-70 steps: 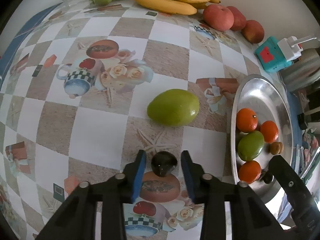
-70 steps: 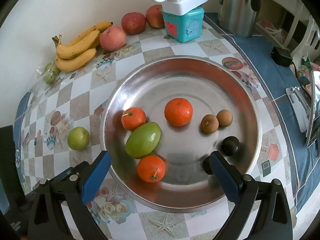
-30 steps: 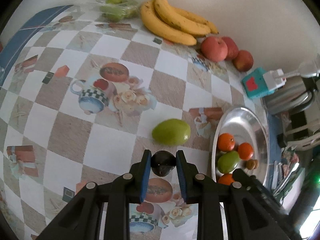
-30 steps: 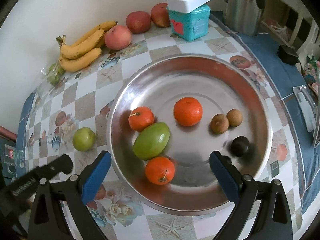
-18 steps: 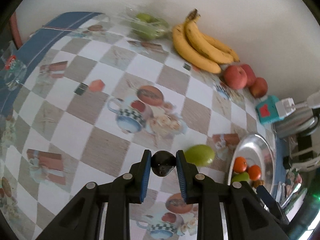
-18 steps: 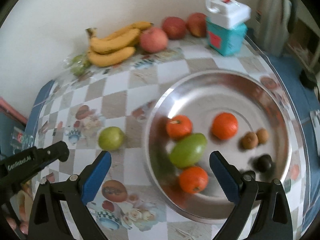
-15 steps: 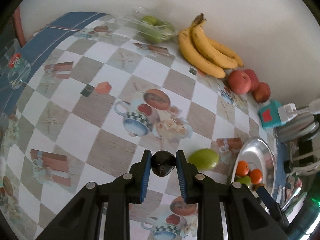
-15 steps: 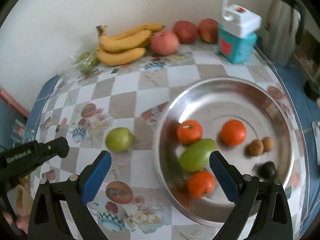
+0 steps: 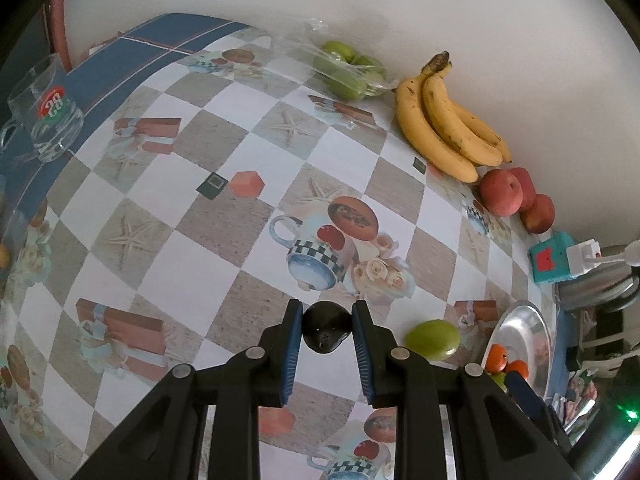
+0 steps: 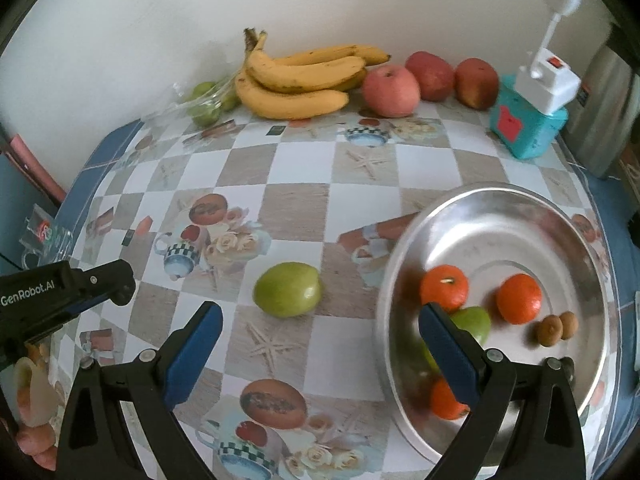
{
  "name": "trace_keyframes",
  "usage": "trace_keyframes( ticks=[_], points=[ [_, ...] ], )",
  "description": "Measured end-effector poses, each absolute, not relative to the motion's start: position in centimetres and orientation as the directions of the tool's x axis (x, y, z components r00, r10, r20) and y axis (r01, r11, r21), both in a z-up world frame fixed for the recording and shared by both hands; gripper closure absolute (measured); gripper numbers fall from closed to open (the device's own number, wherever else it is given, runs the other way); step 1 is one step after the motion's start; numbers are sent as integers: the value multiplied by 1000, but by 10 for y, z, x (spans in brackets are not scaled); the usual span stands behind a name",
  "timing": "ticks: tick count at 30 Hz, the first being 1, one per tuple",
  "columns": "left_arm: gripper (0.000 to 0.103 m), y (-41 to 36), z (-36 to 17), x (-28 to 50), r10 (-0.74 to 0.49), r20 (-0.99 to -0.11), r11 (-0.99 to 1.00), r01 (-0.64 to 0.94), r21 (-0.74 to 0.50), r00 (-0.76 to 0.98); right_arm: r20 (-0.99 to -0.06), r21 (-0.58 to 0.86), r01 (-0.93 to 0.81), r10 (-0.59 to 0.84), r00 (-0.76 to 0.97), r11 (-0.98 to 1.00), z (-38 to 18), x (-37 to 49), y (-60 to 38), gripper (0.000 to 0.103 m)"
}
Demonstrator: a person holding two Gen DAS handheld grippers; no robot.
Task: Organize fruits
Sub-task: 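Grasp the green mango with the right gripper while the left gripper lifts the plum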
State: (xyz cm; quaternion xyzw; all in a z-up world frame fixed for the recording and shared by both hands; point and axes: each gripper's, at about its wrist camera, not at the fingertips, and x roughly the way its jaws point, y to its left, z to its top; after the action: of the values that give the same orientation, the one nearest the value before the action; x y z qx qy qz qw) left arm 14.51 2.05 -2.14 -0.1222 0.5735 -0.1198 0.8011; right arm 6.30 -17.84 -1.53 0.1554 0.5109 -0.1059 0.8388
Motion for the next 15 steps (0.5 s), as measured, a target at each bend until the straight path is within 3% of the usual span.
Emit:
trace_keyframes(
  ticks=[15],
  points=[
    [76, 29, -39, 152, -312, -906, 946, 7, -324, 285, -906, 105, 279, -24, 423, 954, -32, 90, -158, 5]
  ],
)
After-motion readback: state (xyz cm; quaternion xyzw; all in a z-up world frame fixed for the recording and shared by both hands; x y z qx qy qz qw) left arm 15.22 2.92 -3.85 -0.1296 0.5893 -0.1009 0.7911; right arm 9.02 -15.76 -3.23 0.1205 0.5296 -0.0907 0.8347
